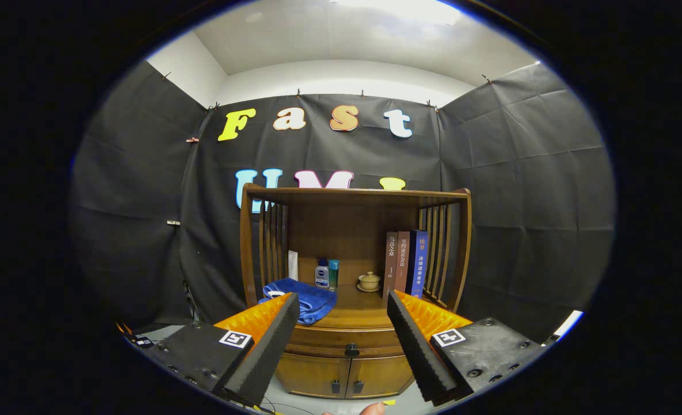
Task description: Pull open the drawer, take out the items inside it, and place them on the countertop above the cabinet.
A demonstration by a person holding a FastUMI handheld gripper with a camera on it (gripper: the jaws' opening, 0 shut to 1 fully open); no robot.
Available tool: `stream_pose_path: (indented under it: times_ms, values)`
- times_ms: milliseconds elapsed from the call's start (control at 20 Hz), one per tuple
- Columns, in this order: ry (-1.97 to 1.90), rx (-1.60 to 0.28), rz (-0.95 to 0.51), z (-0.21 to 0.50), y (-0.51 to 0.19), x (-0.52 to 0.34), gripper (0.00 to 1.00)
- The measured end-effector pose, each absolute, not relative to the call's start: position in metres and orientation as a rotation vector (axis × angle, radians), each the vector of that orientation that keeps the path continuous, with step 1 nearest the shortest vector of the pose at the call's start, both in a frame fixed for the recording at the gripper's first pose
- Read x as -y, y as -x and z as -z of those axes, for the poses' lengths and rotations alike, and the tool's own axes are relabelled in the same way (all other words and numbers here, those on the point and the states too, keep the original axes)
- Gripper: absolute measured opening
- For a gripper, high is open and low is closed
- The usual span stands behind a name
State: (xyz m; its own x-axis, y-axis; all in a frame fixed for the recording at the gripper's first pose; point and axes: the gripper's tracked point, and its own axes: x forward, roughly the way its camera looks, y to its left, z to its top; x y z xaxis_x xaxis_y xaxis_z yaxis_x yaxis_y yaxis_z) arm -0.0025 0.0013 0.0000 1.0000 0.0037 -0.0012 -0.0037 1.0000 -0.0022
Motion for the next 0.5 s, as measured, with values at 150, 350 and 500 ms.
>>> stream_pose_path:
  times_ms: [150, 350, 500]
  values:
    - [-0.001, -0.002, 0.000, 0.000, 0.003, 0.000, 0.98]
    - [-0.009, -0.004, -0.002, 0.003, 0.002, -0.001, 0.98]
    - [-0.015, -0.008, -0.011, 0.011, -0.002, -0.002, 0.98]
